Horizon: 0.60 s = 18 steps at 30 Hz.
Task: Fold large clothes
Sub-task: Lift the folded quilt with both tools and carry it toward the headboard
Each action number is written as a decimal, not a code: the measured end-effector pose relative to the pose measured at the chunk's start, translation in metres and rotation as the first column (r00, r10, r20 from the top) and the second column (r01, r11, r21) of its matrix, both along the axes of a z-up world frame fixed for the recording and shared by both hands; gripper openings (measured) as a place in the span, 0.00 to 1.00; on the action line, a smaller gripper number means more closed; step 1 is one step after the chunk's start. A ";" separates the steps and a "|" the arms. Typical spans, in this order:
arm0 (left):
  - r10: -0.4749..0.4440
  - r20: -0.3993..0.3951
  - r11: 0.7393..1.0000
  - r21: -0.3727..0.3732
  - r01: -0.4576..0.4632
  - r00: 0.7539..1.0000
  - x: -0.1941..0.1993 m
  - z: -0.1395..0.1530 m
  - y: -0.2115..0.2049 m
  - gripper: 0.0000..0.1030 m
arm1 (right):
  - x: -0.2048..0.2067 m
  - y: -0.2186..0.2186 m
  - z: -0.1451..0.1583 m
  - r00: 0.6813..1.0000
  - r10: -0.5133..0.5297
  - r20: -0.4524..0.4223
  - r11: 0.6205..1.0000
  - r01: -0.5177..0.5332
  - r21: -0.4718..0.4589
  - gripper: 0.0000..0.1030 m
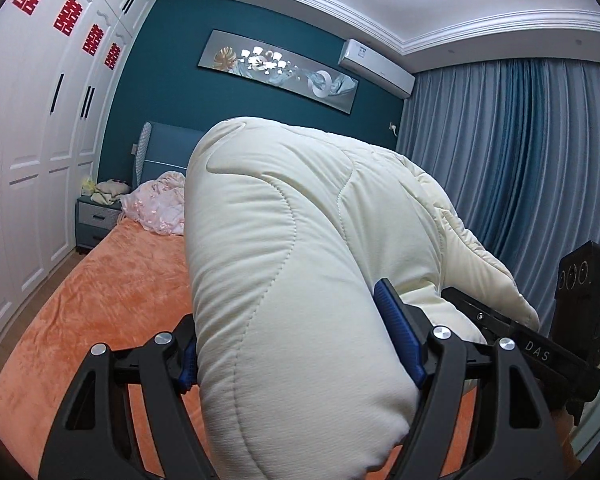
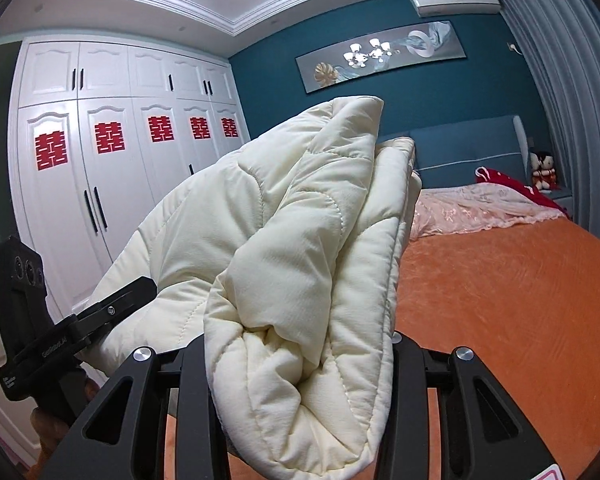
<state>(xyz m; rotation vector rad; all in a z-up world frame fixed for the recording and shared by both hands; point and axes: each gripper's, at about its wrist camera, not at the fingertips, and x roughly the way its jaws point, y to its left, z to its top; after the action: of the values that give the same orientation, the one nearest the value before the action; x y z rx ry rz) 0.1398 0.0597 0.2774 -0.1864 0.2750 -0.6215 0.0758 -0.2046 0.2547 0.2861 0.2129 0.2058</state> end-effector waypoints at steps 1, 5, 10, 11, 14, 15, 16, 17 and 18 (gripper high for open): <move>0.006 0.000 1.000 -0.006 -0.006 1.000 0.008 -0.001 0.007 0.70 | 0.005 0.006 0.000 1.000 0.007 0.004 1.000 -0.007 -0.009 0.36; 0.036 -0.003 0.999 -0.027 -0.036 0.999 0.044 -0.014 0.029 0.70 | 0.045 0.023 -0.008 0.999 0.043 0.004 0.998 -0.043 -0.036 0.36; 0.056 -0.030 0.998 -0.040 -0.057 0.998 0.098 -0.039 0.046 0.71 | 0.098 0.041 -0.026 0.997 0.073 -0.007 0.996 -0.073 -0.044 0.36; 0.058 -0.035 0.997 -0.039 -0.059 0.998 0.107 -0.046 0.048 0.71 | 0.111 0.042 -0.033 0.997 0.075 -0.016 0.996 -0.075 -0.045 0.36; 0.058 -0.063 0.998 -0.030 -0.060 0.996 0.143 -0.072 0.053 0.71 | 0.149 0.048 -0.056 0.996 0.078 -0.054 0.996 -0.080 -0.037 0.36; 0.059 -0.078 0.998 -0.025 -0.061 0.995 0.155 -0.083 0.053 0.71 | 0.162 0.049 -0.066 0.994 0.079 -0.072 0.996 -0.082 -0.033 0.36; 0.060 -0.091 0.998 -0.019 -0.062 0.994 0.166 -0.093 0.052 0.71 | 0.174 0.050 -0.076 0.993 0.080 -0.090 0.996 -0.083 -0.028 0.36; 0.062 -0.105 0.998 -0.012 -0.064 0.993 0.177 -0.105 0.051 0.71 | 0.186 0.050 -0.088 0.991 0.081 -0.108 0.996 -0.084 -0.023 0.36; 0.065 -0.119 0.998 -0.006 -0.066 0.991 0.187 -0.116 0.052 0.71 | 0.197 0.051 -0.100 0.989 0.082 -0.124 0.996 -0.085 -0.020 0.36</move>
<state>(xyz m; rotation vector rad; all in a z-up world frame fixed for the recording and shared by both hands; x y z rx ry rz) 0.3263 0.1114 0.1614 -0.2415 0.3788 -0.5475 0.2728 -0.1540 0.1549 0.2650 0.3502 0.2680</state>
